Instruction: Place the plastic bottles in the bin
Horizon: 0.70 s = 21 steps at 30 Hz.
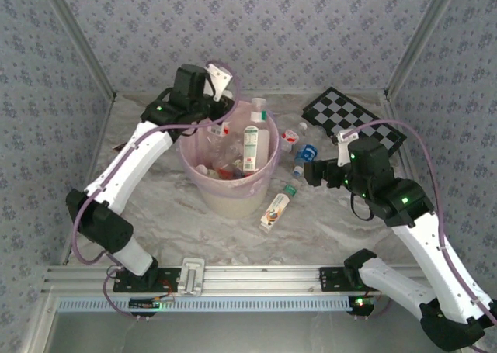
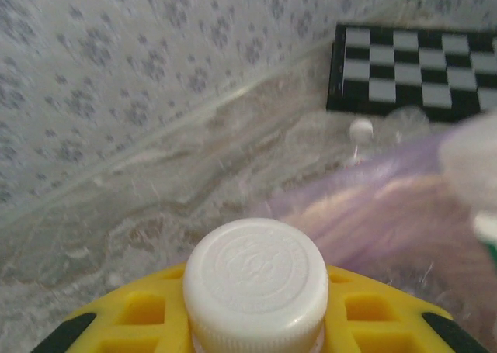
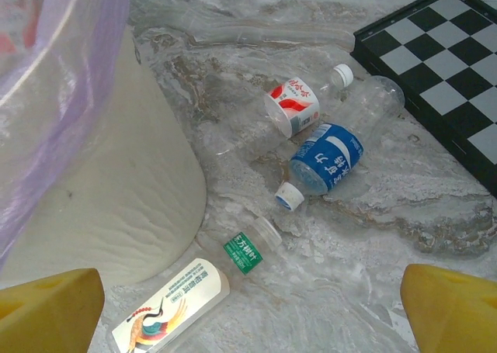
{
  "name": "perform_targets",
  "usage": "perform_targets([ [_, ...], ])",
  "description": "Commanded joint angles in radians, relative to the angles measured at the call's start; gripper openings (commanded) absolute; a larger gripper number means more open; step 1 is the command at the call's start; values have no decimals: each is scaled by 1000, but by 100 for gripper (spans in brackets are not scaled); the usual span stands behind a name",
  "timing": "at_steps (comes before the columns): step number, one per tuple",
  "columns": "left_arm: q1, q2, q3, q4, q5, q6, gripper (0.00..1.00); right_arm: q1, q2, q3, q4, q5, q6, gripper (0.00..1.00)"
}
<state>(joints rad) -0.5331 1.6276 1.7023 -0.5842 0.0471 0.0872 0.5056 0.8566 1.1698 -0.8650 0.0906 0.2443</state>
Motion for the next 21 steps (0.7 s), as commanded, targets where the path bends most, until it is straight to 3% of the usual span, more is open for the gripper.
perform_targets([
  [1, -9, 49, -34, -63, 39, -9, 0, -13, 2, -11, -3, -3, 18, 100],
  [8, -22, 71, -14, -57, 74, -39, 3, -26, 8, -19, 1, -18, 21, 100],
  [16, -20, -7, 120, -89, 86, -61, 56, -49, 21, -20, 13, -38, 22, 100],
  [21, -33, -38, 145, -108, 91, -87, 66, -75, -2, -37, 6, 30, 58, 100],
])
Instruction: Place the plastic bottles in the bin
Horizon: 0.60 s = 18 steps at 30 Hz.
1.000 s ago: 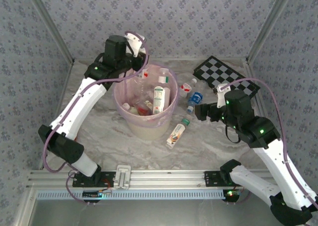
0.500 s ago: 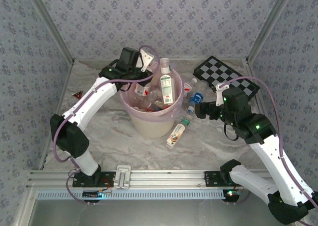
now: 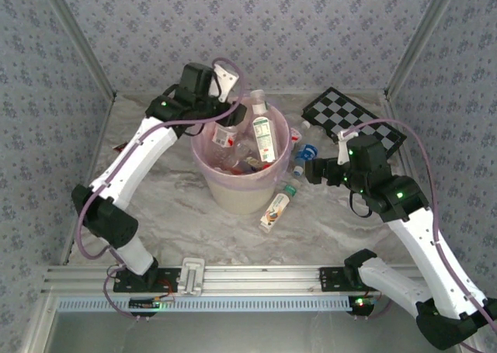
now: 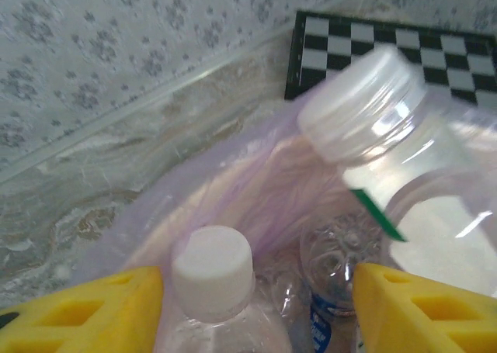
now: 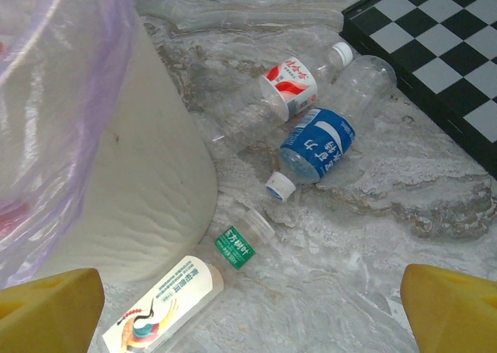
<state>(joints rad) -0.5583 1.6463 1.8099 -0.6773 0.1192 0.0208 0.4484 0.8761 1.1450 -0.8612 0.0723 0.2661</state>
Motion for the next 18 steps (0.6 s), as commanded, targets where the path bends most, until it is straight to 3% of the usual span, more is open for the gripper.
perform_targets([
  [1, -12, -59, 33, -14, 17, -25, 66, -32, -35, -19, 7, 56, 43, 100],
  [9, -31, -52, -83, 49, -16, -77, 32, -156, -85, -54, -11, -26, 85, 100],
  [18, -49, -39, -227, 103, -80, -124, 20, -207, -28, -59, -47, -119, 112, 100],
])
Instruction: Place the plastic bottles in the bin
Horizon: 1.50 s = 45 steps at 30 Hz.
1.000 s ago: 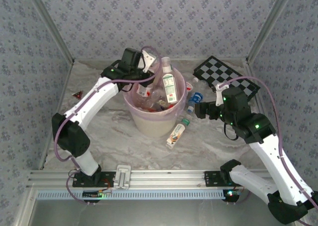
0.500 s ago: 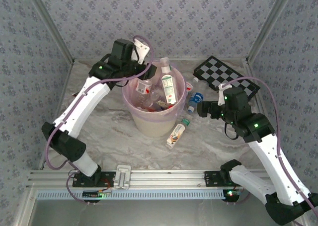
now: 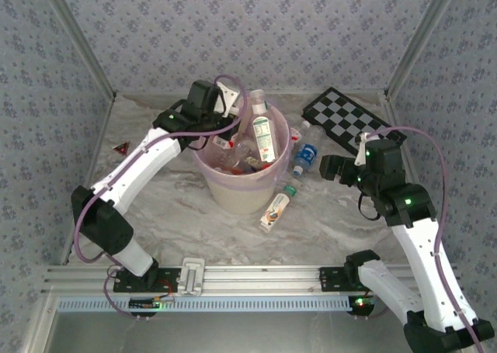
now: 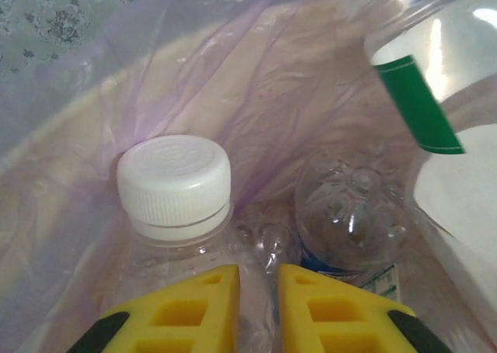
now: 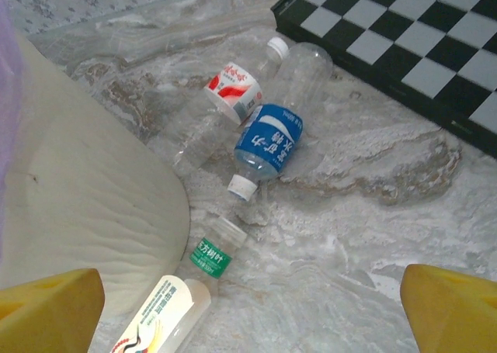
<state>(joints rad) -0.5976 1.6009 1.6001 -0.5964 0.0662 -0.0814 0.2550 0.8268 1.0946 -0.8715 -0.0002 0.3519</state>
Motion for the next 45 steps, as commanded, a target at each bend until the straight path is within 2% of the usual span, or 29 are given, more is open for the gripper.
perform_targets([
  [1, -9, 8, -26, 25, -25, -26, 20, -21, 35, -8, -41, -51, 30, 99],
  [7, 10, -56, -39, 23, 6, -29, 20, -86, 101, -15, -27, -124, 45, 91],
  [8, 12, -73, -35, 13, 6, -27, 22, -98, 117, -18, -16, -142, 46, 89],
  [11, 10, -137, -29, -6, 13, -23, 40, -152, 183, -33, 47, -196, 48, 82],
  [16, 16, -285, -127, 90, 114, -43, 58, -222, 338, -36, 189, -247, 55, 55],
  [17, 16, -301, -130, 85, 127, -48, 60, -223, 365, -35, 205, -259, 57, 54],
  [19, 16, -334, -131, 59, 145, -63, 64, -221, 444, -28, 250, -264, 60, 57],
  [23, 13, -413, -204, 81, 207, -138, 70, -228, 595, 10, 300, -279, 54, 80],
  [27, 7, -486, -323, 168, 316, -235, 80, -227, 745, 66, 331, -330, 50, 89],
  [33, -14, -562, -476, 299, 325, -384, 85, -224, 926, 147, 388, -404, 75, 90],
  [38, -25, -567, -523, 300, 322, -420, 86, -223, 1035, 192, 433, -409, 104, 89],
  [45, -27, -591, -488, 246, 305, -399, 86, -221, 1109, 242, 445, -409, 113, 76],
])
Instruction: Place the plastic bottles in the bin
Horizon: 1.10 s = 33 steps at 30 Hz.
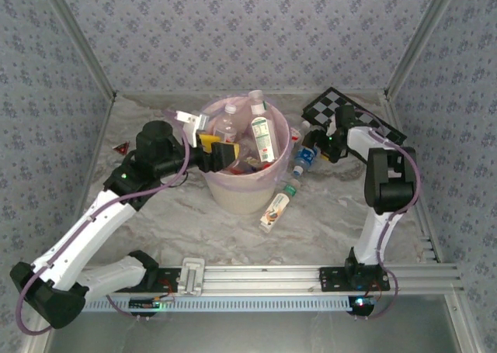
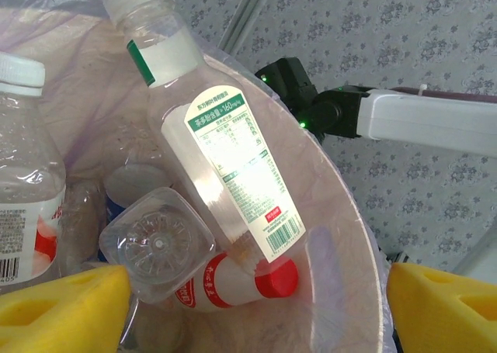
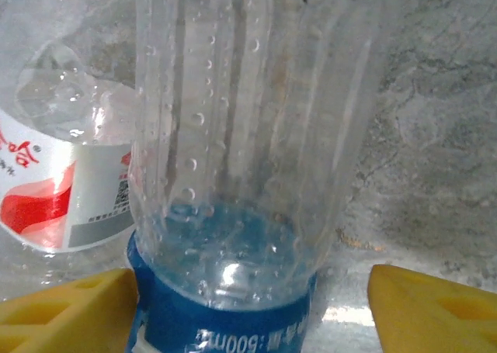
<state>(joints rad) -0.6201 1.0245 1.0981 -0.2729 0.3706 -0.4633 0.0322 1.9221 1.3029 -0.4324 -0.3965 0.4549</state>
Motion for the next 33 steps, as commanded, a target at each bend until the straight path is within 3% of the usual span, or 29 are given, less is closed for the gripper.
perform_targets([
  [1, -4, -16, 22, -82, 1, -15, 86, 3, 14, 32, 6, -9, 9, 72],
  [6, -4, -4, 85, -121, -10, 23, 86, -5, -49, 12, -32, 28, -28, 59],
  [12, -4, 46, 192, -120, -3, 29, 87, -32, -210, -51, -119, 43, -112, 58],
  [20, -3, 182, 394, -125, -3, -5, 92, -44, -588, -171, -283, 1, -247, 55],
  [26, -64, 329, 607, -171, 20, 11, 89, -16, -855, -206, -370, -128, -278, 53],
  [33, -176, 505, 802, -217, 17, 22, 94, 61, -1034, -173, -352, -335, -318, 52],
])
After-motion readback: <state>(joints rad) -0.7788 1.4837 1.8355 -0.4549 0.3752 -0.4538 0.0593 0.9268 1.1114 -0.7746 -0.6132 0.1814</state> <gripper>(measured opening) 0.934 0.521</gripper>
